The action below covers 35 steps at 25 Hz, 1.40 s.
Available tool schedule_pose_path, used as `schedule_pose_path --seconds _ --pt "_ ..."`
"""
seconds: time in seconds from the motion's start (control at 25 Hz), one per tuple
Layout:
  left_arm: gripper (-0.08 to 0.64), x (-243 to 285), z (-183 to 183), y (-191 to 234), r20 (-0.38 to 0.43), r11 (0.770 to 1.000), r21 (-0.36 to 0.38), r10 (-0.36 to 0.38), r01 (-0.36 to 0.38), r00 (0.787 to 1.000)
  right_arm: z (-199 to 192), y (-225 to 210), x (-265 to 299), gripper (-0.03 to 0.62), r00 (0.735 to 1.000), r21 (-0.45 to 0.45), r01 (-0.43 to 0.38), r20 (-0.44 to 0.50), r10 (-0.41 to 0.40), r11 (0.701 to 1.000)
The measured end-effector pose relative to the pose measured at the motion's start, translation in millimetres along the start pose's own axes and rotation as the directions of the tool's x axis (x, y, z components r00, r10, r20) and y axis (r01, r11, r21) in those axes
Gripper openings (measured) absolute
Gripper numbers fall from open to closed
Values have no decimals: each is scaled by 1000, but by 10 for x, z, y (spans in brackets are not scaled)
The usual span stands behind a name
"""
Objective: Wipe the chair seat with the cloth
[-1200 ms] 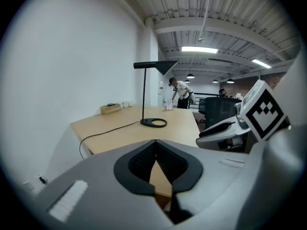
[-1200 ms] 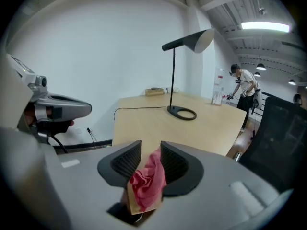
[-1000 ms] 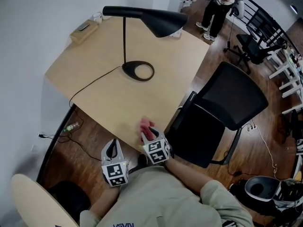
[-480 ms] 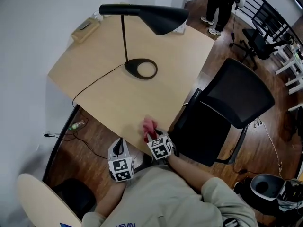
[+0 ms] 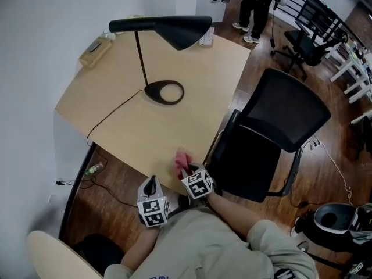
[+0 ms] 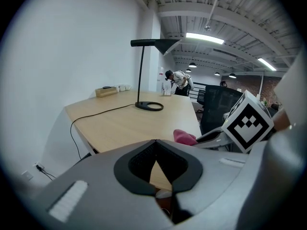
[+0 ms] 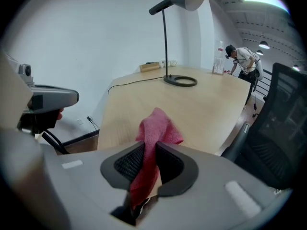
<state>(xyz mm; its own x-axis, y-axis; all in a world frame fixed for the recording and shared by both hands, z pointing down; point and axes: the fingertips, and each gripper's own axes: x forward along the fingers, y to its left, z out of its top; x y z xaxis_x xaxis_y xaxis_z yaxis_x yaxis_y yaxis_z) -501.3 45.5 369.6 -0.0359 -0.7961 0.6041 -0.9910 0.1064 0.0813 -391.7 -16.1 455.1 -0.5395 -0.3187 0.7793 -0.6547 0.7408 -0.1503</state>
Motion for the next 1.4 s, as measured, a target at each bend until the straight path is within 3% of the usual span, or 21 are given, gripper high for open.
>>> schedule_pose_path --seconds 0.2,0.4,0.84,1.12,1.4 --pt "5 26 -83 -209 -4 997 16 -79 79 997 70 -90 -275 67 995 34 48 83 -51 998" --pt "5 108 -57 -423 12 986 46 -161 161 987 48 -330 -623 66 978 124 130 150 -148 984" --pt "5 196 -30 -1088 -13 931 161 -330 327 944 -414 -963 -1344 66 908 325 309 177 -379 894" --pt "5 161 -34 -1479 -39 911 211 -355 355 934 -705 -1286 -1532 66 887 414 327 174 -427 849" --pt "5 320 10 -1988 -75 917 240 -310 319 948 -880 -1795 -1561 66 906 437 272 183 -381 857"
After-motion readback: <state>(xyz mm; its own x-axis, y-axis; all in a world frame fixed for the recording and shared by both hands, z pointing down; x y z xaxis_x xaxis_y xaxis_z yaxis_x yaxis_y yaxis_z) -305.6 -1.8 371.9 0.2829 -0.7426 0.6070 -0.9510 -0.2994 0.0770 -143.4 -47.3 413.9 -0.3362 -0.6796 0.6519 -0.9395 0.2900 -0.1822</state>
